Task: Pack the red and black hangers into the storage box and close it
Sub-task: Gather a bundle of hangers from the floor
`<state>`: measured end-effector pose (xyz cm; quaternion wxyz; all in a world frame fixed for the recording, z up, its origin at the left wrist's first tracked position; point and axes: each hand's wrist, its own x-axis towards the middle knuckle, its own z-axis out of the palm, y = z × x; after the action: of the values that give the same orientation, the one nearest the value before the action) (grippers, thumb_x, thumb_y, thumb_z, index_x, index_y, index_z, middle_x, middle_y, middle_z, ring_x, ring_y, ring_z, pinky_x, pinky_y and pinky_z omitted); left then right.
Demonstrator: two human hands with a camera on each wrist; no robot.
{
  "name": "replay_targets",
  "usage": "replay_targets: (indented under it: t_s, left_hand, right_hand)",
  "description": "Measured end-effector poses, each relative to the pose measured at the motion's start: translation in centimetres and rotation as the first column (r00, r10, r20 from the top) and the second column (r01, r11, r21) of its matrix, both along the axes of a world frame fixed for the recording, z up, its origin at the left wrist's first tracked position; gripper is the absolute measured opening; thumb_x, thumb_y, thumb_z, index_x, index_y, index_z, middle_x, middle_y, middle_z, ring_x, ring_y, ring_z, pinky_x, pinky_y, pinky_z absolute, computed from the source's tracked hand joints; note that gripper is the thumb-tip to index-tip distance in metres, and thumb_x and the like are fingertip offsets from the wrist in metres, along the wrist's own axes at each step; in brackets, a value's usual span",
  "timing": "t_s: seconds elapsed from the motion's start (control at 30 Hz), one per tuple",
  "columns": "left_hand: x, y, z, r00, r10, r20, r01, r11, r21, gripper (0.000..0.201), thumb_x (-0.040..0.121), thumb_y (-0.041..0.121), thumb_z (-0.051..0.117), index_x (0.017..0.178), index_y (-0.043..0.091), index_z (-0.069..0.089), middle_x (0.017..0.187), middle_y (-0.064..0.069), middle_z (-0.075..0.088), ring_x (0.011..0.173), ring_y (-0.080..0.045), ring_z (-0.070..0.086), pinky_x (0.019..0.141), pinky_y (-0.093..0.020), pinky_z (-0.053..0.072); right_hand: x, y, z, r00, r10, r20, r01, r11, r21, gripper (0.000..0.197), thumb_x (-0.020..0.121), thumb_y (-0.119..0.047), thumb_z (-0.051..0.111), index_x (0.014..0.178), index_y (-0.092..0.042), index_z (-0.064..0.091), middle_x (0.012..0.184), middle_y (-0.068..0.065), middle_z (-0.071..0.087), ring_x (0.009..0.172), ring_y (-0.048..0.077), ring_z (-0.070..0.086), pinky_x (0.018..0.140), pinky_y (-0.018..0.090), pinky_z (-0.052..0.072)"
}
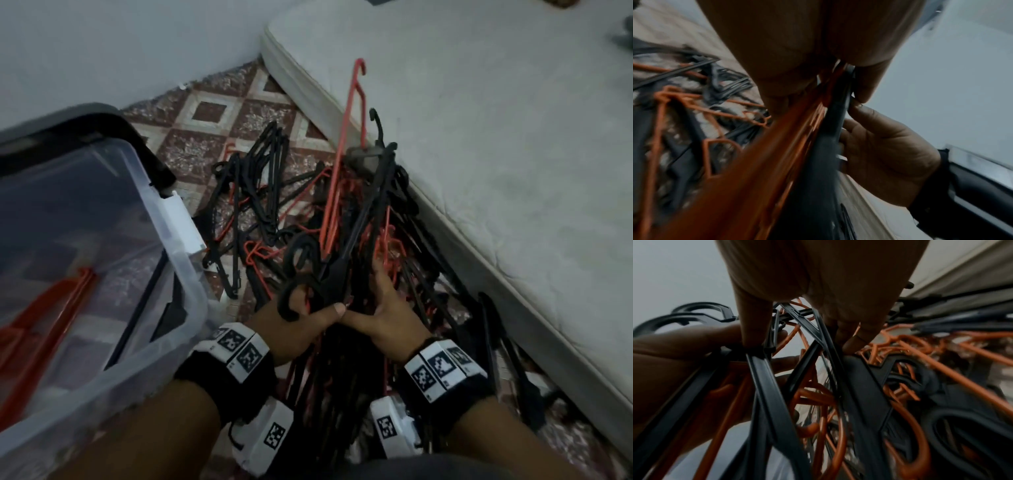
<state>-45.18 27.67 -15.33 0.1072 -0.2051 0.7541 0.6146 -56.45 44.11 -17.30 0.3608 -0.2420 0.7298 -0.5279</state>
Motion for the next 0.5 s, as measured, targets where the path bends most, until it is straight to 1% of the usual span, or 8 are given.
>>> replay_targets:
  t_s: [0.07, 0.1, 0.2, 0.23, 0.3, 0.33, 0.4, 0.5]
  left_hand:
    - [-0.2, 0.3, 2.7, 0.997, -0.072, -0.041, 0.071, 0.997, -0.036, 0.04, 0.087, 0.063, 0.059, 0.126, 0.057, 0.052, 0.122, 0.028, 0.062, 0.111, 0.007, 0.059, 0.089, -0.02, 0.051]
    - [-0.2, 0.5, 3.8, 0.995, -0.077, -0.062, 0.075, 0.996, -0.043, 0.037, 0.088, 0.061, 0.059, 0.124, 0.054, 0.055, 0.12, 0.025, 0.065, 0.109, 0.004, 0.061, 0.087, -0.02, 0.053]
    - [0.0, 1.2, 6.4, 0.989, -0.117, -0.092, 0.104, 0.985, -0.137, 0.056, 0.086, 0.064, 0.06, 0.12, 0.02, 0.064, 0.108, -0.012, 0.071, 0.098, -0.031, 0.068, 0.085, -0.048, 0.057]
    - [0.1, 1.4, 6.9, 0.986, -0.14, -0.094, 0.124, 0.979, -0.163, 0.051, 0.086, 0.064, 0.058, 0.117, 0.024, 0.065, 0.102, -0.013, 0.071, 0.093, -0.032, 0.068, 0.082, -0.047, 0.057]
    - [0.4, 1.7, 8.2, 0.977, -0.181, -0.112, 0.153, 0.962, -0.226, 0.018, 0.089, 0.062, 0.056, 0.104, 0.053, 0.059, 0.088, -0.002, 0.072, 0.083, -0.02, 0.07, 0.075, -0.037, 0.059]
    - [0.5, 1.8, 8.8, 0.976, -0.177, -0.123, 0.144, 0.96, -0.241, 0.016, 0.089, 0.064, 0.055, 0.102, 0.055, 0.056, 0.091, -0.006, 0.072, 0.085, -0.022, 0.069, 0.077, -0.042, 0.059]
    - [0.4, 1.9, 10.2, 0.98, -0.145, -0.139, 0.106, 0.96, -0.259, 0.027, 0.085, 0.07, 0.053, 0.105, 0.053, 0.055, 0.1, -0.009, 0.071, 0.091, -0.024, 0.069, 0.08, -0.05, 0.057]
    - [-0.2, 1.5, 12.7, 0.985, -0.056, -0.165, 0.013, 0.968, -0.251, 0.043, 0.078, 0.075, 0.054, 0.116, 0.055, 0.056, 0.103, 0.017, 0.07, 0.091, -0.002, 0.067, 0.083, -0.036, 0.058]
  right_hand:
    - [-0.6, 0.3, 1.5, 0.999, 0.007, -0.036, -0.009, 0.999, -0.048, 0.111, 0.07, -0.048, 0.082, 0.156, -0.034, 0.013, 0.152, -0.007, 0.044, 0.139, 0.011, 0.043, 0.114, 0.044, 0.037]
    - [-0.8, 0.5, 2.4, 0.998, 0.004, -0.055, -0.008, 0.997, -0.074, 0.109, 0.072, -0.043, 0.083, 0.156, -0.036, 0.014, 0.15, -0.006, 0.047, 0.137, 0.012, 0.046, 0.112, 0.046, 0.039]
    - [-1.2, 1.3, 4.1, 0.992, -0.047, -0.118, 0.031, 0.99, -0.135, 0.113, 0.072, -0.034, 0.088, 0.155, -0.04, 0.012, 0.146, -0.009, 0.05, 0.133, 0.013, 0.05, 0.109, 0.047, 0.042]
    - [-1.2, 1.6, 4.6, 0.989, -0.065, -0.133, 0.047, 0.99, -0.136, 0.117, 0.069, -0.036, 0.089, 0.155, -0.042, 0.01, 0.147, -0.011, 0.049, 0.133, 0.013, 0.05, 0.108, 0.047, 0.043]
    - [-1.0, 2.1, 5.8, 0.983, -0.097, -0.156, 0.072, 0.985, -0.156, 0.122, 0.066, -0.039, 0.091, 0.154, -0.046, 0.007, 0.148, -0.013, 0.048, 0.133, 0.012, 0.05, 0.106, 0.048, 0.045]
    - [-1.0, 2.3, 6.4, 0.979, -0.102, -0.177, 0.07, 0.982, -0.178, 0.12, 0.067, -0.038, 0.091, 0.154, -0.045, 0.008, 0.146, -0.014, 0.049, 0.132, 0.011, 0.051, 0.105, 0.048, 0.045]
    - [-1.1, 2.2, 8.1, 0.964, -0.112, -0.241, 0.06, 0.975, -0.215, 0.115, 0.071, -0.036, 0.089, 0.155, -0.039, 0.012, 0.144, -0.013, 0.051, 0.131, 0.011, 0.052, 0.103, 0.046, 0.047]
    - [-1.5, 1.4, 12.1, 0.944, -0.15, -0.294, 0.064, 0.957, -0.282, 0.109, 0.074, -0.033, 0.087, 0.155, -0.034, 0.015, 0.144, -0.008, 0.052, 0.132, 0.015, 0.052, 0.105, 0.047, 0.046]
